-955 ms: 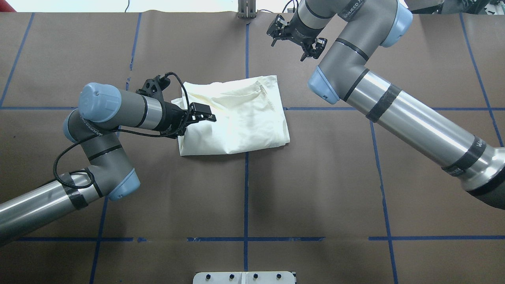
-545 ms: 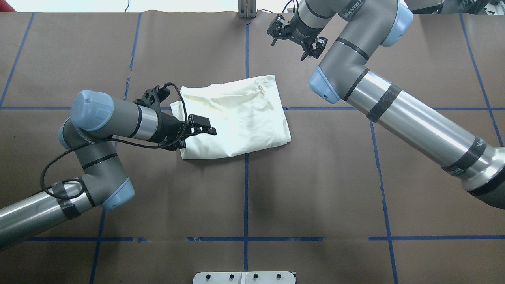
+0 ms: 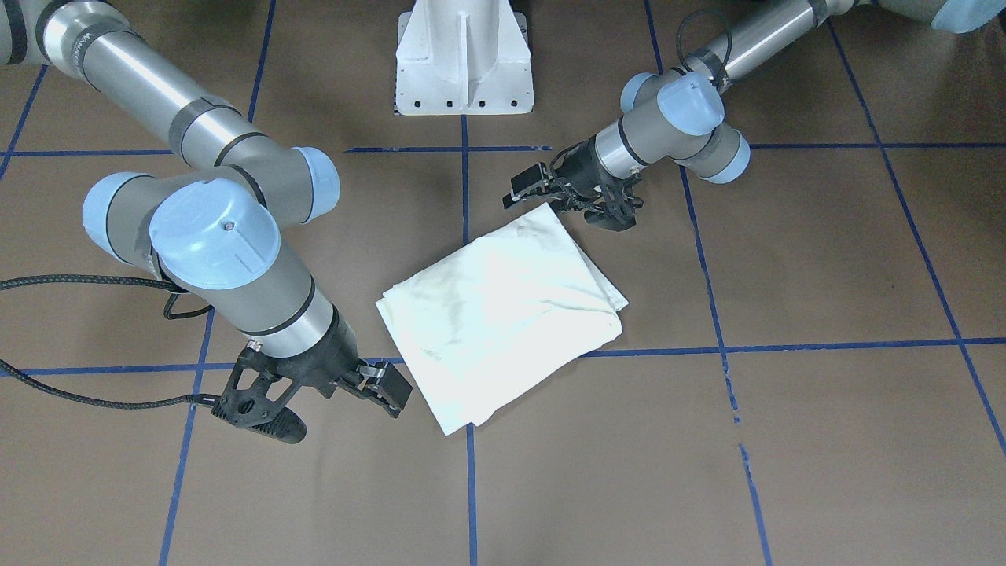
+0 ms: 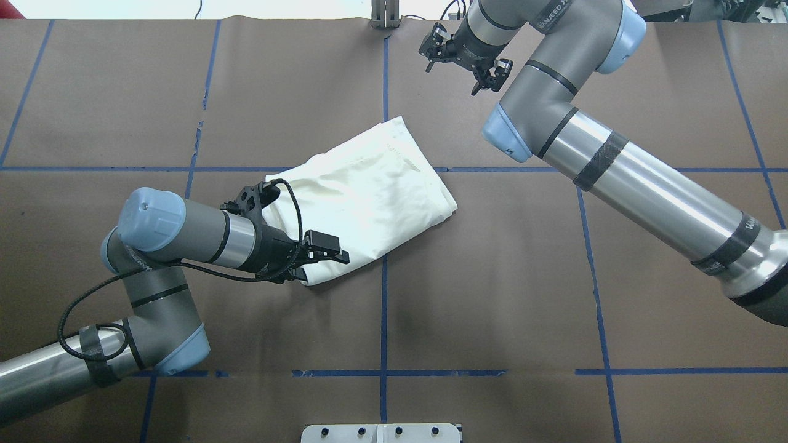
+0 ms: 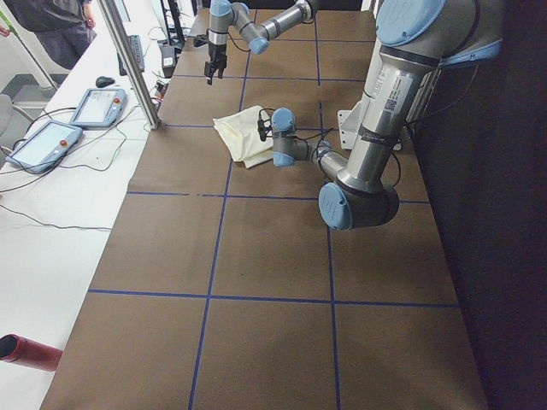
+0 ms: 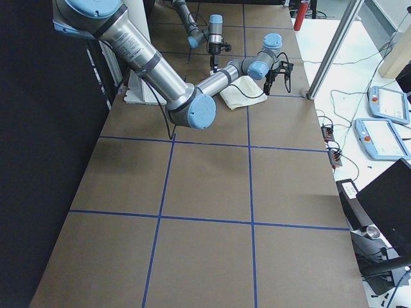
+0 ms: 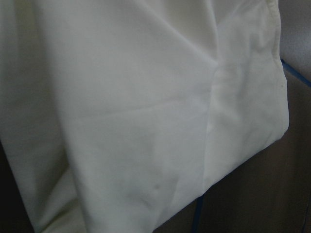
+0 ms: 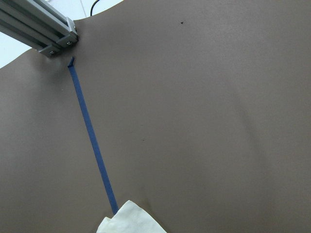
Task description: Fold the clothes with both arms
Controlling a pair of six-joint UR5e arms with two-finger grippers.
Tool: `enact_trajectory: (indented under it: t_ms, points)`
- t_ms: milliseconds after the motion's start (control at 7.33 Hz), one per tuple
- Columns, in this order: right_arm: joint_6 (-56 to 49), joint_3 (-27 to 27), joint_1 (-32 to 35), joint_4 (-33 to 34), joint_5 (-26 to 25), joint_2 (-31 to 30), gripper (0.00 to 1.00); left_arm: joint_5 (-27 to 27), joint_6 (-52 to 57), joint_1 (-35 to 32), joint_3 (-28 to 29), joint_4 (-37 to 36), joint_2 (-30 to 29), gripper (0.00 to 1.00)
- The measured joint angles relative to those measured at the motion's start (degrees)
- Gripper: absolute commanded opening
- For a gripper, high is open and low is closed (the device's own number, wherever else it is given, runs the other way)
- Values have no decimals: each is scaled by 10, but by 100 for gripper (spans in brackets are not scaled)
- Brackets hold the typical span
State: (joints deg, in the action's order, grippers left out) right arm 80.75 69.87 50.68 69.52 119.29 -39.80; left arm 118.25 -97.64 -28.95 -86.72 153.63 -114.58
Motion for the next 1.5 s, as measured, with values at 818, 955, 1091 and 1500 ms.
enact_trajectory:
  t_ms: [818, 955, 1091, 1500]
  points:
    - [-106, 54, 41, 18, 14, -75, 100, -37, 40, -18, -163, -20, 155, 100]
    - [-172, 87, 61, 56, 15, -106, 100, -28, 94, -62, -188, -47, 184, 100]
    - [-252, 124, 86, 107, 15, -138, 100, -13, 161, -121, -204, -90, 202, 100]
    - [-517, 196, 185, 212, 33, -242, 100, 6, 485, -316, -214, -284, 232, 100]
